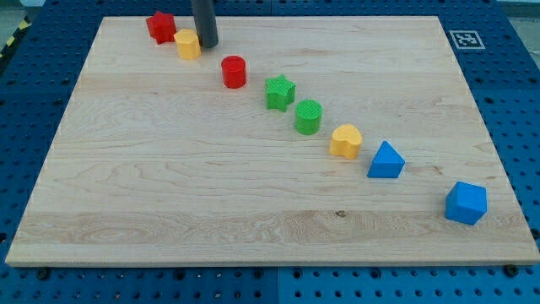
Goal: Adjust the green circle red circle hexagon and the red star to diagonal line
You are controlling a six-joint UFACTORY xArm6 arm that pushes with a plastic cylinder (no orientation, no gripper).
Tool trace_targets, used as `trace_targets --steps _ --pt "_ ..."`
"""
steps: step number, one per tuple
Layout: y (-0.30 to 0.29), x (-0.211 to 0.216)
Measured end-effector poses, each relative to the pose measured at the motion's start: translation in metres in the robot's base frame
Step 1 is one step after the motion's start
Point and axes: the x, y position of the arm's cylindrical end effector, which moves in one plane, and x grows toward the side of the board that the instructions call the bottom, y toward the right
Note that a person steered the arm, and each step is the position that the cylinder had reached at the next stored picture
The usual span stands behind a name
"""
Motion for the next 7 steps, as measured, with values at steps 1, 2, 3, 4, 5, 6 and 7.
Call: trace_targets --steps 1,2,3,4,5,6,7 --pt "-0.002 -0.003" --pt "-0.002 -0.033" --pt "-0.004 -0.043" --pt "-0.018 -0.043" --pt "-0.041 -0.043" --pt "-0.061 -0.043" --pt "-0.075 -0.043"
